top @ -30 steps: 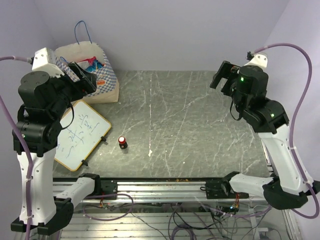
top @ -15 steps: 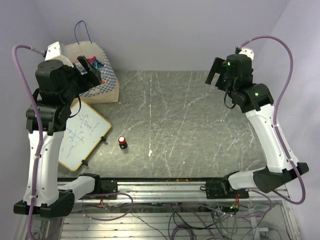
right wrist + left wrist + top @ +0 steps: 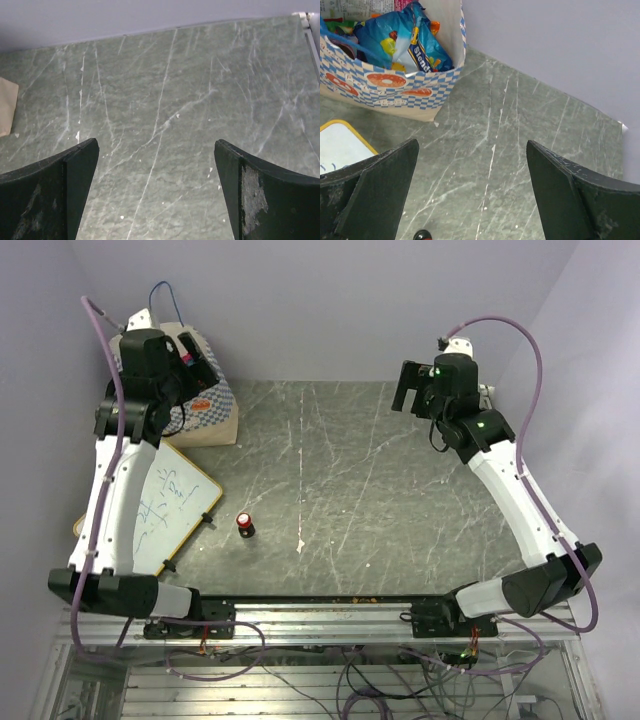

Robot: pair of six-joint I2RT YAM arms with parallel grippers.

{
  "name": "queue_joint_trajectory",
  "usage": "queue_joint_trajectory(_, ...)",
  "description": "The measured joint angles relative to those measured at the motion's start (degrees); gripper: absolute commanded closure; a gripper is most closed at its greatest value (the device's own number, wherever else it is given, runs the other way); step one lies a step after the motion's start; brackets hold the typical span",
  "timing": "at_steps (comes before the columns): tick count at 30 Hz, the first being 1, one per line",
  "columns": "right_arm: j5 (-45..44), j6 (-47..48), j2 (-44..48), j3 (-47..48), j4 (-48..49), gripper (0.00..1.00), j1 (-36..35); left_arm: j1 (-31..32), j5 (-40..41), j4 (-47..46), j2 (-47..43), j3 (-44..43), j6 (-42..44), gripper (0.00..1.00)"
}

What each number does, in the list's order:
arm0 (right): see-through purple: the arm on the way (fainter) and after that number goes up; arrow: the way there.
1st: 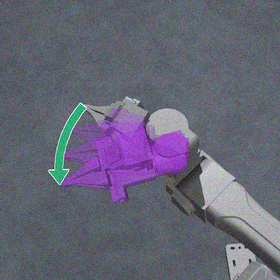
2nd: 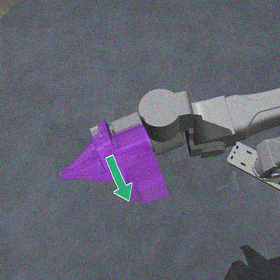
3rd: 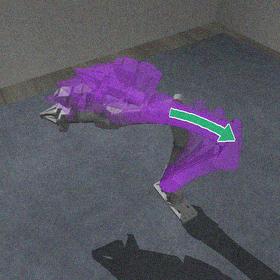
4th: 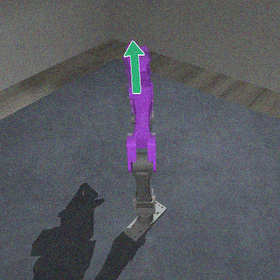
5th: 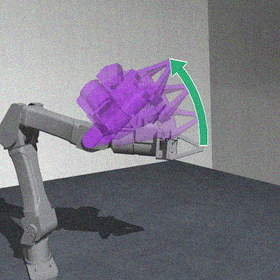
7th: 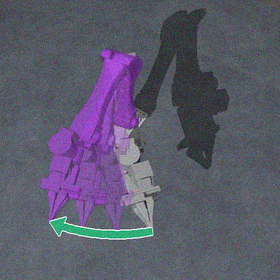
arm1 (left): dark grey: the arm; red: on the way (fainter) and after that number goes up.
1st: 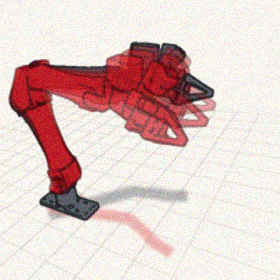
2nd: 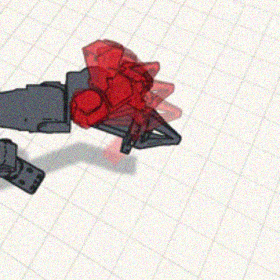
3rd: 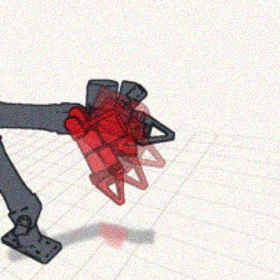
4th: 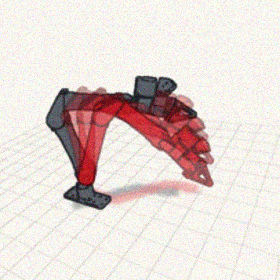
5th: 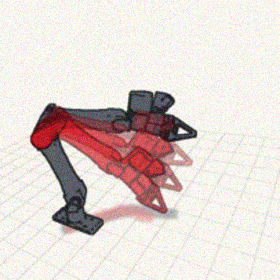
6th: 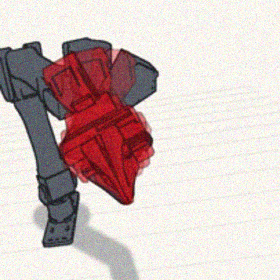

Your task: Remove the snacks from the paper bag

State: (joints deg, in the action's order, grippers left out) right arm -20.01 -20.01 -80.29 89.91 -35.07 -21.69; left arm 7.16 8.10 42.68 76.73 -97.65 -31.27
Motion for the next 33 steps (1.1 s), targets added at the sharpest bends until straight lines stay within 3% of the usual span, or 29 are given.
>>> queue_joint_trajectory(10, 2.6, 10.9, -1.6, -2.5, 9.4, 0.0, 0.1, -5.8, 1.5, -3.1, 10.4, -7.2, -7.9, 0.02)
queue_joint_trajectory(15, 2.4, 13.6, -1.6, -5.1, 11.8, 0.0, 0.1, -12.9, -0.9, -7.0, 14.4, -9.9, -13.9, 0.13)
queue_joint_trajectory(19, 0.0, 15.2, -1.6, -6.5, 13.0, 0.0, 0.1, -16.0, -2.7, -9.0, 19.0, -12.9, -18.9, 0.15)
queue_joint_trajectory(24, -1.7, 16.7, -1.4, -8.3, 14.6, 0.0, 0.2, -16.4, -1.3, -6.8, 24.3, -18.6, -22.8, 0.13)
queue_joint_trajectory(33, -3.1, 19.0, -1.4, -9.6, 16.0, 0.0, 0.2, -16.4, 6.8, -1.7, 22.0, -20.2, -22.9, 0.11)
